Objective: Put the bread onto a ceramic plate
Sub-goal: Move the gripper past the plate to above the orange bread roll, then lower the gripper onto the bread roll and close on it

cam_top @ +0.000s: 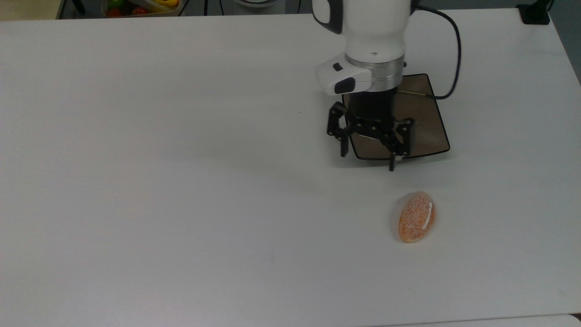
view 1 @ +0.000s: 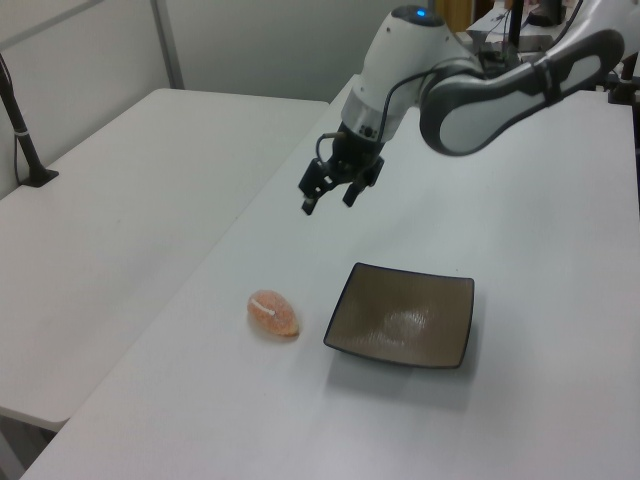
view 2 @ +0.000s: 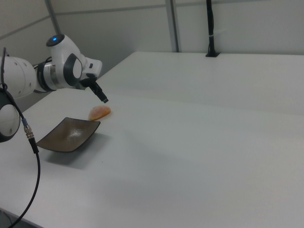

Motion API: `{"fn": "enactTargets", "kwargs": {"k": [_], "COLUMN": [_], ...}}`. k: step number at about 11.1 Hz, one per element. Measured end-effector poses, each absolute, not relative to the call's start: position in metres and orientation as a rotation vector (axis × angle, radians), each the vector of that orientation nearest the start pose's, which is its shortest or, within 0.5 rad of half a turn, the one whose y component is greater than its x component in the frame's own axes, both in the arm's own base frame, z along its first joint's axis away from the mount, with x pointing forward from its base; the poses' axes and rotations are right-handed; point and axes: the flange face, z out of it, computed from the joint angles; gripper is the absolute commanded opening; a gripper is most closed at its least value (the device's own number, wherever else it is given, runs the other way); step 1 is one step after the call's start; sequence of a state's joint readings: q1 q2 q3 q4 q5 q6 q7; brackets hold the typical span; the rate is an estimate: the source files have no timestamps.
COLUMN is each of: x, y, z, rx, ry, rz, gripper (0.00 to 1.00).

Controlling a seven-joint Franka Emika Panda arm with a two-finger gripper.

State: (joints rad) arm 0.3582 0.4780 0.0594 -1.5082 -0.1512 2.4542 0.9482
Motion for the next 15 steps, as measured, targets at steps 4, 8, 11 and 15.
{"fn": "enactTargets", "kwargs": {"k": [4,8,11,15], "x": [0.678,0.689,0.693,0.691], "y": [0.336,0.364,0.383,0.402], "z": [0.423,0.399,0.377,0.349], "rx": [-2.766,-2.781,-2.770,-2.768], "ry": [0.662,0.599,0.555,0.486], "rz": [-0.720,-0.797,-0.816,-0.852], "gripper": [1.00,1.00,1.00,1.00]}}
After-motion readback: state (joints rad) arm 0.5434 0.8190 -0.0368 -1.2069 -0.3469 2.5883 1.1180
